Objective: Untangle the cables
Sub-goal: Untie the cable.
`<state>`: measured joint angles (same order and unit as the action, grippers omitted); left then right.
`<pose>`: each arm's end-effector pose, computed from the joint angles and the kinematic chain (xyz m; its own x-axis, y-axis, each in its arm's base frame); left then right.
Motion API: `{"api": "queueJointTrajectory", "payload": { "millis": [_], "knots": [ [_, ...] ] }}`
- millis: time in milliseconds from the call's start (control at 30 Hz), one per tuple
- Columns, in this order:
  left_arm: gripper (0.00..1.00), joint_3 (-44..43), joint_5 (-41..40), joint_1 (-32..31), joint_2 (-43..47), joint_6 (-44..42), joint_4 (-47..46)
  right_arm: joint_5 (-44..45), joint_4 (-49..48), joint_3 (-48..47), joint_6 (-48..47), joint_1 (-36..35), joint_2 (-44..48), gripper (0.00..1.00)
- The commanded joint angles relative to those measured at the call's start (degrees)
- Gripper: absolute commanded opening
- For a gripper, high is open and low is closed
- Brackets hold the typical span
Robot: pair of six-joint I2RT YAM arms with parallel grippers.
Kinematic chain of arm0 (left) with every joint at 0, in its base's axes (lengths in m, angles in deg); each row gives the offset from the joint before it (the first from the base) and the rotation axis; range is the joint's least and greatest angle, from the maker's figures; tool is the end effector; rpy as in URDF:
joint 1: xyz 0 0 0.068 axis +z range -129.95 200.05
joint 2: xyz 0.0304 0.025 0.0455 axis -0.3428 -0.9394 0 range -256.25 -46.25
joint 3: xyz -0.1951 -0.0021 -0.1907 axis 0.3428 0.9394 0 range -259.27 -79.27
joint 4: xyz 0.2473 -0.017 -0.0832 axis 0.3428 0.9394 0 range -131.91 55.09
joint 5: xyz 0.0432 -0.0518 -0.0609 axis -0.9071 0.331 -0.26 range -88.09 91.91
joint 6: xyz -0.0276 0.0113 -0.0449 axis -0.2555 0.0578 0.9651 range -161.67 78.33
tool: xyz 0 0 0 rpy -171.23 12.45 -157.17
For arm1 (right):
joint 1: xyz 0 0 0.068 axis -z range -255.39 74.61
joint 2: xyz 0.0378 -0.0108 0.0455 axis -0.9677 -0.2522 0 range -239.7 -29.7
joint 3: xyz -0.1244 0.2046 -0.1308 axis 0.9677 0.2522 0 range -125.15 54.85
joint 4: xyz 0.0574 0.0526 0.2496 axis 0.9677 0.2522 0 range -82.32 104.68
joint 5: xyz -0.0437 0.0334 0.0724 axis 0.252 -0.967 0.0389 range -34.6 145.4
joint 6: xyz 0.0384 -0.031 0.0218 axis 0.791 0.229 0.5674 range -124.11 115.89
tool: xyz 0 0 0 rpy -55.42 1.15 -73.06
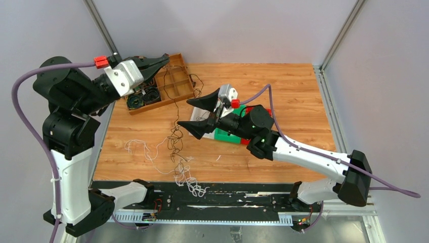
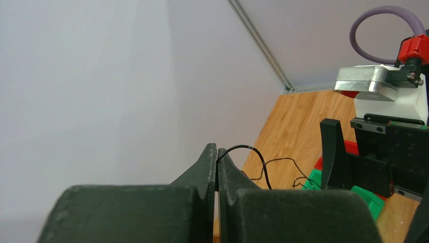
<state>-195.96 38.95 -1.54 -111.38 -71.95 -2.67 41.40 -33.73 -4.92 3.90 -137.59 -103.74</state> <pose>0.0984 -0.0620 0.6041 0.5954 0.1973 -0.7788 0.6262 0.4935 0.6037 0.1306 0.2661 0.4146 0.0772 0.4361 -0.8966 -0.9790 0.2034 0.0147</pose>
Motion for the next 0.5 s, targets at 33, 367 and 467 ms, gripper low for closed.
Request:
{"api": "queueJointTrajectory", "payload": {
  "millis": [33, 367, 467],
  "knots": [
    [0.01, -1.44, -0.15, -0.35, -0.14, -0.26, -0.75, -4.78, 2.97, -6.98, -0.89, -0.82, -5.47, 0.77],
    [0.00, -5.76, -0.69, -0.37, -1.68, 0.08, -0.75, -0.69, 1.63, -6.42, 0.96, -0.80, -15.10, 0.40],
    [0.01, -8.24, -1.82, -0.36, -2.85, -0.68, -0.75, 2.54, -1.90, -1.88, 0.79, -0.67, -16.17, 0.31]
  ]
}}
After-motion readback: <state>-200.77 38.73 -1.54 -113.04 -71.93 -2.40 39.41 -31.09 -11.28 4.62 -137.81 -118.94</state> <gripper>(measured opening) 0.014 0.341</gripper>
